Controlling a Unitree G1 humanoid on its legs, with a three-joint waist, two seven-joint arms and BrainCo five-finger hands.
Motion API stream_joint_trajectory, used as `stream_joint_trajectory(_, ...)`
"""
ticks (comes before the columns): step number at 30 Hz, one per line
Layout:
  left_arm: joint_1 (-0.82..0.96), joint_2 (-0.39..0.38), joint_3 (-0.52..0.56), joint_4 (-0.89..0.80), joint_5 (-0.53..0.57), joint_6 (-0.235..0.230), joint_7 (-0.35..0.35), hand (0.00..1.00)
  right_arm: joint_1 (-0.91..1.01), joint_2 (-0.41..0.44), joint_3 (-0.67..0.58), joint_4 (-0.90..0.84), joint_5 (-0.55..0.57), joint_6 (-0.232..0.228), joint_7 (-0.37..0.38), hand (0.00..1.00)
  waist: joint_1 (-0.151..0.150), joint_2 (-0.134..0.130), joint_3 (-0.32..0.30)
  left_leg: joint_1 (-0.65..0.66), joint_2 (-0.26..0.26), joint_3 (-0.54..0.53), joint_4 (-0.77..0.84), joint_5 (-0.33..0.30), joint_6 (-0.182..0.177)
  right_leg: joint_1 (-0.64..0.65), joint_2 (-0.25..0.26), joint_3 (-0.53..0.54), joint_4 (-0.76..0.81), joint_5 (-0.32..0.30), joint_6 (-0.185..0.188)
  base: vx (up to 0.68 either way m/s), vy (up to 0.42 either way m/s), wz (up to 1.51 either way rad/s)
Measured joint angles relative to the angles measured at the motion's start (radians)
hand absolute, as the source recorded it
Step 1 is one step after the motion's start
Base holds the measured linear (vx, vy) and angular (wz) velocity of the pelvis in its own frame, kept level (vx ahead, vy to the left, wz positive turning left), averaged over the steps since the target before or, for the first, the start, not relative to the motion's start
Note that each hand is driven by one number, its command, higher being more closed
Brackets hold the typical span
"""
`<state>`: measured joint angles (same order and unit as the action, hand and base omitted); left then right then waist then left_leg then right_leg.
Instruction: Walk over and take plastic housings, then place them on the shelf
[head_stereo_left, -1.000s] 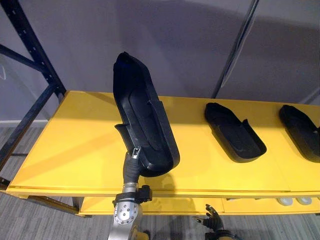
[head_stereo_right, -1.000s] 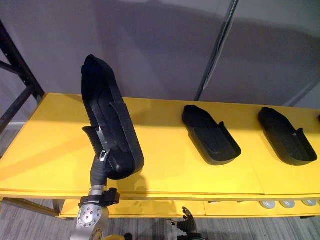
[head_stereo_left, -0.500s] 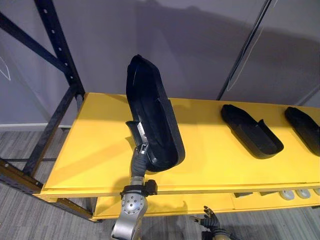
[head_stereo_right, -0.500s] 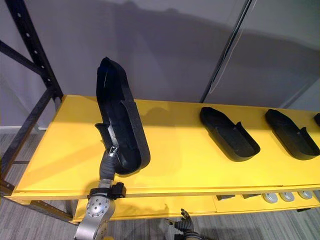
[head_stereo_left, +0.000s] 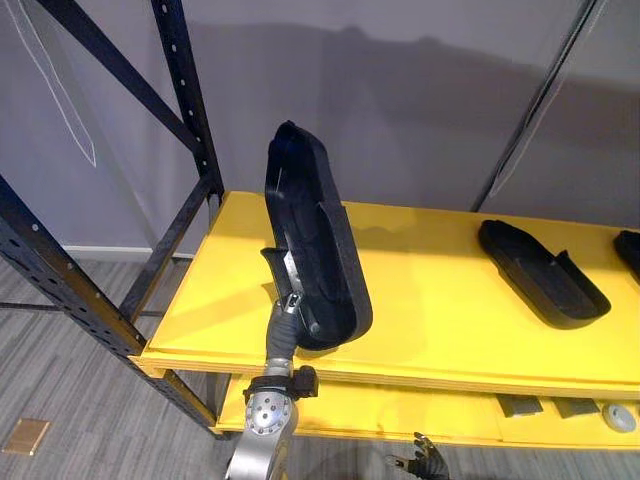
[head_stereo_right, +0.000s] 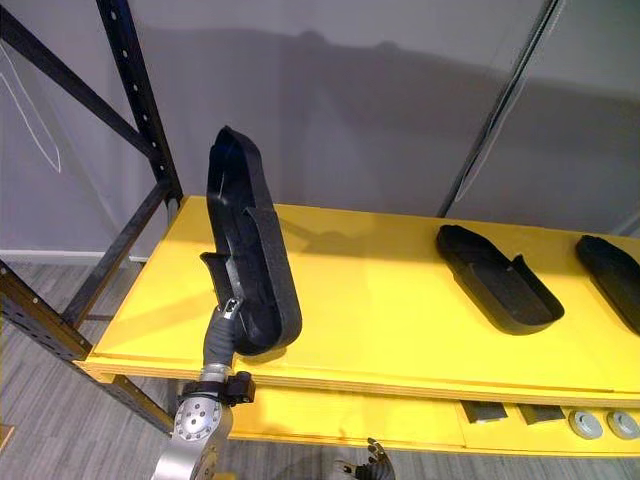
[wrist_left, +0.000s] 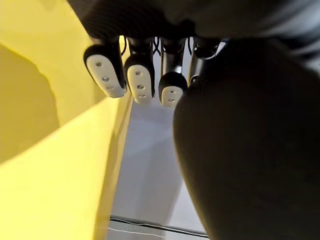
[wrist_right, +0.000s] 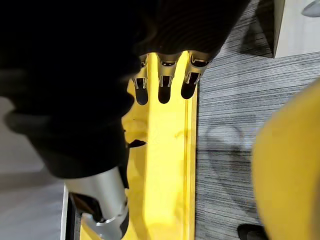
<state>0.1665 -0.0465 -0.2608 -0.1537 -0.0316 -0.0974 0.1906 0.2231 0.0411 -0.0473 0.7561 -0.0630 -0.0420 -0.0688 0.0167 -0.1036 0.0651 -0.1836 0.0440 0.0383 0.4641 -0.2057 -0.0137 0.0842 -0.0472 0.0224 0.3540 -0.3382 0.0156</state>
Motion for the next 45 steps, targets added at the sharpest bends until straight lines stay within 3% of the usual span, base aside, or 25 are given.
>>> stream_joint_trajectory(4, 0.003, -0.001, 0.016, -0.006, 0.013, 0.003, -0.001, 1.0, 0.011, 0.009, 0.004, 0.001, 0.0, 0.0, 0.002, 0.0, 0.0, 0.006, -0.013, 0.037, 0.025, 0.02, -0.037, 0.0, 0.0, 0.019, 0.019, 0.029, -0.035, 0.066, 0.0, 0.05, 0.051, -0.18)
stream_joint_trajectory(7, 0.002, 0.0, 0.049, -0.003, 0.039, 0.014, -0.001, 1.0, 0.023, 0.007, 0.004, 0.003, 0.0, 0.0, 0.002, 0.0, -0.001, 0.003, -0.022, 0.056, 0.026, 0.03, -0.063, 0.001, 0.0, 0.021, 0.021, 0.053, -0.039, 0.081, 0.003, 0.0, 0.053, -0.14)
stream_joint_trajectory(15, -0.178, 0.07, 0.193, 0.159, 0.067, 0.081, 0.012, 1.0, 0.022, -0.007, 0.002, 0.036, -0.001, -0.001, 0.033, 0.0, -0.006, 0.016, -0.059, 0.093, 0.011, 0.037, -0.188, 0.081, 0.001, 0.015, 0.016, 0.082, -0.094, 0.133, -0.005, -0.08, -0.011, -0.04)
stream_joint_trajectory(21, -0.347, 0.159, 0.297, 0.42, 0.104, 0.151, 0.025, 1.0, -0.03, -0.025, 0.003, 0.096, -0.003, -0.001, 0.06, 0.0, -0.047, 0.026, -0.061, 0.153, -0.001, 0.045, -0.401, 0.214, -0.017, -0.002, 0.009, 0.105, -0.159, 0.158, -0.005, -0.12, -0.064, -0.1)
stream_joint_trajectory(25, -0.408, 0.173, 0.296, 0.555, 0.157, 0.196, 0.002, 1.0, -0.047, -0.052, -0.014, 0.098, -0.002, -0.001, 0.072, 0.0, -0.066, 0.059, -0.043, 0.213, 0.005, 0.019, -0.547, 0.305, -0.03, -0.006, 0.028, 0.104, -0.184, 0.178, -0.004, -0.13, -0.043, -0.03)
stream_joint_trajectory(28, -0.443, 0.18, 0.297, 0.609, 0.186, 0.219, -0.011, 1.0, -0.059, -0.057, -0.013, 0.103, -0.003, -0.001, 0.083, 0.0, -0.077, 0.068, -0.034, 0.212, 0.008, 0.013, -0.555, 0.318, -0.029, -0.006, 0.033, 0.105, -0.191, 0.18, 0.001, -0.13, -0.014, 0.01)
stream_joint_trajectory(36, -0.579, 0.249, 0.321, 0.728, 0.273, 0.243, -0.043, 1.0, -0.092, -0.057, -0.012, 0.139, -0.003, -0.001, 0.099, 0.0, -0.084, 0.054, -0.012, 0.213, -0.004, 0.013, -0.551, 0.327, -0.025, 0.005, 0.031, 0.109, -0.214, 0.181, 0.002, -0.01, 0.001, 0.0)
stream_joint_trajectory(37, -0.601, 0.253, 0.328, 0.743, 0.273, 0.248, -0.042, 0.0, -0.099, -0.056, -0.012, 0.15, -0.003, -0.001, 0.099, 0.0, -0.084, 0.051, -0.008, 0.213, -0.005, 0.013, -0.551, 0.327, -0.025, 0.011, 0.03, 0.108, -0.224, 0.183, 0.001, 0.04, 0.004, 0.01)
stream_joint_trajectory(45, -0.683, 0.267, 0.356, 0.804, 0.332, 0.271, -0.022, 0.0, -0.113, -0.055, -0.012, 0.164, -0.003, -0.001, 0.1, 0.0, -0.087, 0.044, 0.007, 0.215, -0.007, 0.013, -0.551, 0.317, -0.025, 0.022, 0.028, 0.112, -0.239, 0.185, -0.002, 0.01, 0.0, 0.0)
